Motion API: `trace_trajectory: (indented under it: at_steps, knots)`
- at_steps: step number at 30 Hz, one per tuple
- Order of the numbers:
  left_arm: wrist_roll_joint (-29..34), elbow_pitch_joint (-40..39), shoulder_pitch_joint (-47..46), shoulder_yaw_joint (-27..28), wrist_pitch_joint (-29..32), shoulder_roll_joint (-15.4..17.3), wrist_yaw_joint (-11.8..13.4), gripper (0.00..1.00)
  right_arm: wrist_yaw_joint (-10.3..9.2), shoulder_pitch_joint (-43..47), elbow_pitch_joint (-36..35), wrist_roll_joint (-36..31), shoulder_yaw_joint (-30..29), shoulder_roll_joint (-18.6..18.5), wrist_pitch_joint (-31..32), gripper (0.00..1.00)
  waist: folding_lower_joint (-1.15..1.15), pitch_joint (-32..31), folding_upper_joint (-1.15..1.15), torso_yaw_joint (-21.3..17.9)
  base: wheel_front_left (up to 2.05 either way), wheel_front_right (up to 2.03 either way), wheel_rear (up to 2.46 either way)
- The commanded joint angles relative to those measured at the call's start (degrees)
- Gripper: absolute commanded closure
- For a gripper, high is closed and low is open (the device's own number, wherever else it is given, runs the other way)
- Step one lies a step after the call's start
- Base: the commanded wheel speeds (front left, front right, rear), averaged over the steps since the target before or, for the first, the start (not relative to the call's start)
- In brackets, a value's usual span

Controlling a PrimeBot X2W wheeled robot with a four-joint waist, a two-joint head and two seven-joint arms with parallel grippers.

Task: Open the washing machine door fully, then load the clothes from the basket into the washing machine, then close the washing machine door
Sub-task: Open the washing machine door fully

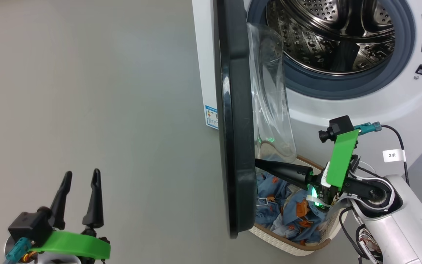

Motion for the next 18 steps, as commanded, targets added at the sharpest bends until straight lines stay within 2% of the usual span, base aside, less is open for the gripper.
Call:
trace_trajectory:
  at_steps: [1,14,16,18]
  knots:
    - [0.48,-0.79,-0.86,1.94,-0.37,1.41,-0.12,0.0,0.48,-0.3,-1.96,-0.03,0.75,0.87,0.08,1.0,0.0,-0.03,0.0,-0.17,0.0,0.0,0.0]
    - [0.34,-1.06,-0.56,1.72,-0.37,1.5,-0.12,0.0,0.48,-0.02,-4.13,0.07,-1.36,0.52,-1.7,1.0,0.0,0.27,0.0,-3.07,0.0,0.0,0.0]
    - [0.32,-1.06,-0.57,1.53,-0.37,1.58,-0.12,0.0,0.48,0.27,-4.83,0.04,-1.74,0.39,-2.08,0.83,0.0,0.14,0.0,-3.76,0.0,0.0,0.0]
    - [0.29,-1.09,-0.51,1.34,-0.37,1.62,-0.12,0.0,0.48,0.74,-5.75,-0.18,-2.05,0.28,-2.63,0.54,0.0,-0.11,0.0,-4.55,0.0,0.0,0.0]
